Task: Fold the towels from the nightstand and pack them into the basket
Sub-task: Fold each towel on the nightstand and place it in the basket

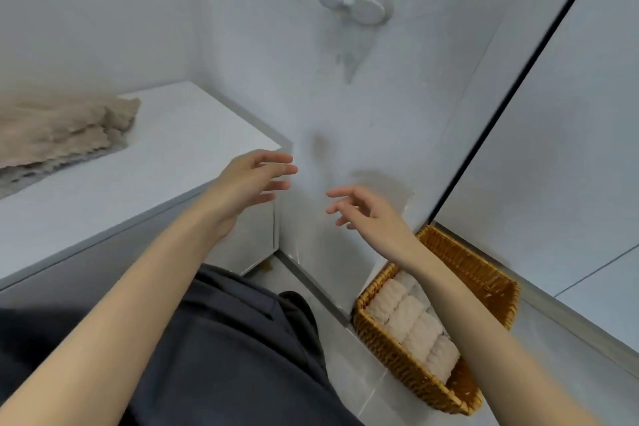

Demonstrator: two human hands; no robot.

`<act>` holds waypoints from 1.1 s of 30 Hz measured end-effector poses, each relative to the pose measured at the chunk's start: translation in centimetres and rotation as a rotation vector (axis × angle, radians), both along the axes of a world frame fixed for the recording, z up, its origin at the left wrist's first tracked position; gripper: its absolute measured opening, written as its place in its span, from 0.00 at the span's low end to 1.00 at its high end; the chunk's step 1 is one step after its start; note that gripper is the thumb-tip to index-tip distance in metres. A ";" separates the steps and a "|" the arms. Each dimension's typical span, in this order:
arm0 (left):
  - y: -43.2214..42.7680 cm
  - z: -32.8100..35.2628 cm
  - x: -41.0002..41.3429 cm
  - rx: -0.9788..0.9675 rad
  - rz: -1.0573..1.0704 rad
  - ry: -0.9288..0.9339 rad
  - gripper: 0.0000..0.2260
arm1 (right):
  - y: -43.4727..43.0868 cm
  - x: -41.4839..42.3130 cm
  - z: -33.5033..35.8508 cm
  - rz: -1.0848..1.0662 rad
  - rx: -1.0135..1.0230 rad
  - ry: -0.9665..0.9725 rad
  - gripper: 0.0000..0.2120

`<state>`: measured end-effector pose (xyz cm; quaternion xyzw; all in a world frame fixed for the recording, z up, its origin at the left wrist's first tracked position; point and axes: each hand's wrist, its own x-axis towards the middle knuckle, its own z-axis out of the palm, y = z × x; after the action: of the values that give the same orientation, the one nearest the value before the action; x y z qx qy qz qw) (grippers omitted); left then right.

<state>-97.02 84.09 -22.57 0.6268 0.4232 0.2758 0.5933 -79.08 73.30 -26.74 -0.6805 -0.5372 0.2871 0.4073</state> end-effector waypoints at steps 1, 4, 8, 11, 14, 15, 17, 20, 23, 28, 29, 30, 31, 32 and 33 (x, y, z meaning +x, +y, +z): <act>0.6 0.8 -1.4 0.025 0.034 -0.011 0.07 | 1.2 -0.8 0.6 0.021 0.015 -0.003 0.11; 2.3 2.8 -5.3 0.093 0.124 -0.041 0.08 | 4.8 -3.1 2.4 0.065 0.052 -0.003 0.11; 3.9 4.1 -10.4 0.170 0.270 -0.050 0.08 | 9.2 -6.2 4.5 0.118 0.098 -0.008 0.11; 5.0 4.1 -14.7 0.257 0.418 -0.031 0.10 | 12.4 -9.1 5.6 0.172 0.119 -0.008 0.11; 5.9 3.2 -18.4 0.327 0.537 0.034 0.13 | 15.2 -11.9 6.0 0.235 0.107 0.036 0.11; 6.2 2.7 -19.7 0.344 0.566 0.068 0.14 | 16.2 -13.0 6.0 0.261 0.088 0.073 0.10; 6.8 1.7 -21.5 0.375 0.620 0.134 0.15 | 17.9 -14.9 5.9 0.302 0.040 0.157 0.10; 7.8 0.3 -23.2 0.439 0.698 0.259 0.18 | 20.2 -17.3 5.3 0.334 -0.044 0.240 0.10; 8.9 -0.8 -24.0 0.573 0.706 0.461 0.19 | 22.1 -19.6 4.3 0.347 -0.104 0.251 0.11; 10.6 -2.4 -24.3 0.619 0.649 0.691 0.20 | 24.8 -22.4 3.2 0.323 -0.108 0.246 0.18; 10.9 -2.9 -24.4 0.617 0.645 0.722 0.20 | 25.4 -22.8 3.0 0.312 -0.103 0.264 0.17; 11.0 -3.2 -24.3 0.618 0.643 0.741 0.20 | 25.9 -23.1 2.9 0.303 -0.103 0.284 0.15; 11.2 -3.4 -24.3 0.617 0.641 0.751 0.20 | 26.4 -23.5 2.8 0.299 -0.106 0.305 0.13; 11.2 -3.6 -24.2 0.617 0.638 0.762 0.20 | 26.8 -23.8 2.7 0.295 -0.110 0.327 0.10; 11.4 -3.7 -24.2 0.619 0.632 0.773 0.20 | 27.3 -24.1 2.7 0.282 -0.114 0.350 0.07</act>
<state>-121.20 95.44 -26.32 0.6693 0.6749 0.3016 0.0743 -103.17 100.57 -24.05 -0.5605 -0.5309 0.4849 0.4110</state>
